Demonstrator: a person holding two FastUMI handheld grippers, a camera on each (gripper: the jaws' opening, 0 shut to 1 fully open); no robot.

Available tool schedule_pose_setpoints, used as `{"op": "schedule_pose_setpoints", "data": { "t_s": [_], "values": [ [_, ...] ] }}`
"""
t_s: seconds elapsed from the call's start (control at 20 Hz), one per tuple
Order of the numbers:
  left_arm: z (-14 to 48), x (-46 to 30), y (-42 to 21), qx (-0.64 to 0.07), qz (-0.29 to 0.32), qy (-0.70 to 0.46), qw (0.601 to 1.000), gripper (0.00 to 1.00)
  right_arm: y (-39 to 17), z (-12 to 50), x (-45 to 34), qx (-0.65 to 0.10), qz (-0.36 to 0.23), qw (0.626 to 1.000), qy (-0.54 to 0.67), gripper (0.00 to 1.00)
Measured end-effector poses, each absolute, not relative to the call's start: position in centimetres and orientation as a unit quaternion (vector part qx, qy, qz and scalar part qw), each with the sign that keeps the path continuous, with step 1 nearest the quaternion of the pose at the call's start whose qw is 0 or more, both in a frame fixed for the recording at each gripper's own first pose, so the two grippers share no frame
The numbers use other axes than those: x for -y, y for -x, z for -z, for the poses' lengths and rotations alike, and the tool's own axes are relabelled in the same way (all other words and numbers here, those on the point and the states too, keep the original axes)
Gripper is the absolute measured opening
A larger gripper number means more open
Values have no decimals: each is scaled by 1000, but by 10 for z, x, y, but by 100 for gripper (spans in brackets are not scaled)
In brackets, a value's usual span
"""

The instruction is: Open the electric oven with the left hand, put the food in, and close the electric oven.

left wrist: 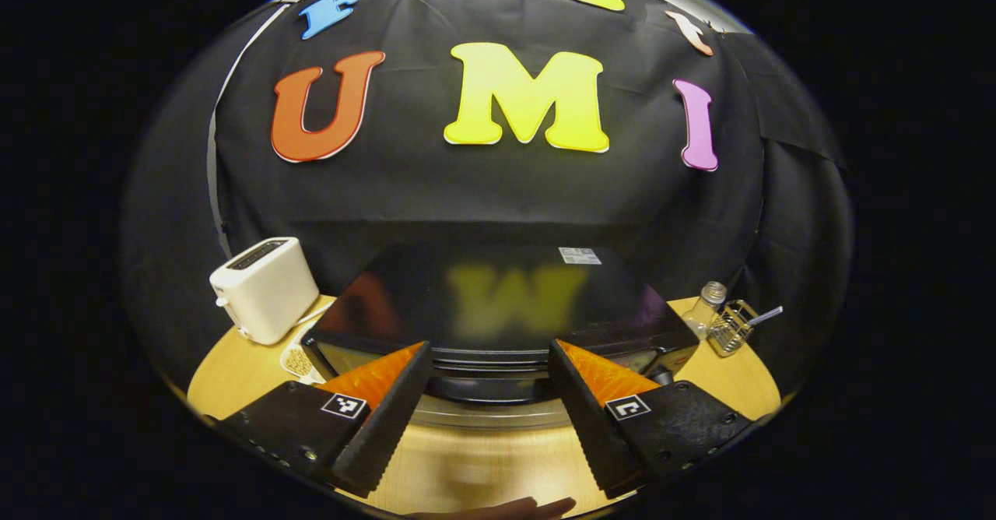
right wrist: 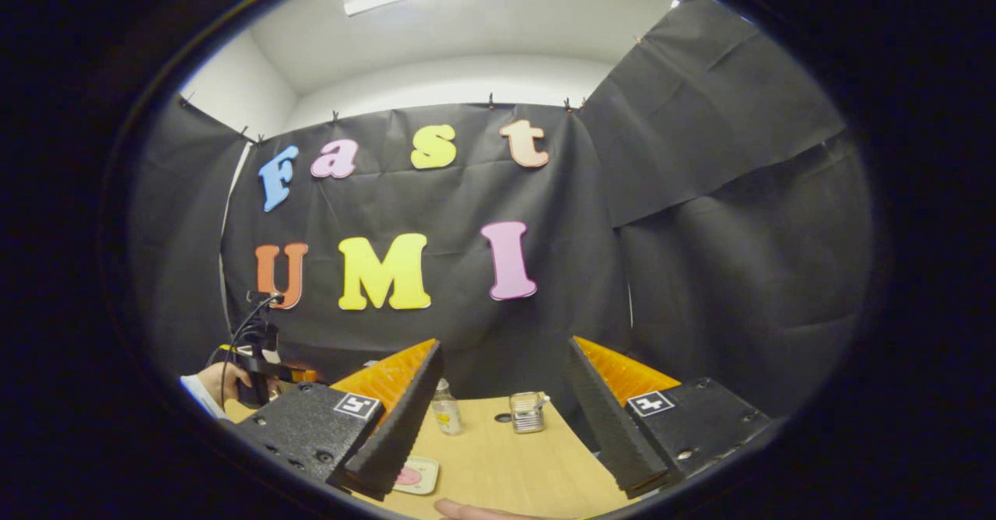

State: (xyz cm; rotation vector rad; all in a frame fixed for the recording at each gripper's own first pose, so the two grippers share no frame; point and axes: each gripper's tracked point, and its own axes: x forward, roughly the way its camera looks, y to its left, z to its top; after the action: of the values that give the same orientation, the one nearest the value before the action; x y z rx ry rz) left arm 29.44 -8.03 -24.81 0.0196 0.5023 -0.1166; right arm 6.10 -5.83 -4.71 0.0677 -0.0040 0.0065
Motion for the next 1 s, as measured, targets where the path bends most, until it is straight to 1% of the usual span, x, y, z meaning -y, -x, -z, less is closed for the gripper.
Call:
{"op": "schedule_pose_setpoints", "data": {
  "t_s": [0.15,0.35,0.45,0.7,0.85,1.0],
  "values": [
    [251,81,-294,-263,48,1,964,95,-57,44,66,7,7,1000,-28,95],
    [249,81,-291,-273,48,-2,961,96,-44,40,60,-2,-5,1000,-25,96],
    [249,81,-285,-276,54,5,960,96,-38,38,63,-4,-2,1000,-23,96],
    [251,81,-256,-275,64,9,959,96,-21,29,56,-12,-8,1000,-13,96],
    [255,79,-236,-271,73,-20,960,96,-12,27,45,-21,-19,1000,-10,96],
    [266,79,-213,-288,76,-9,955,95,-5,24,31,-29,-35,999,-16,96]
  ]
}}
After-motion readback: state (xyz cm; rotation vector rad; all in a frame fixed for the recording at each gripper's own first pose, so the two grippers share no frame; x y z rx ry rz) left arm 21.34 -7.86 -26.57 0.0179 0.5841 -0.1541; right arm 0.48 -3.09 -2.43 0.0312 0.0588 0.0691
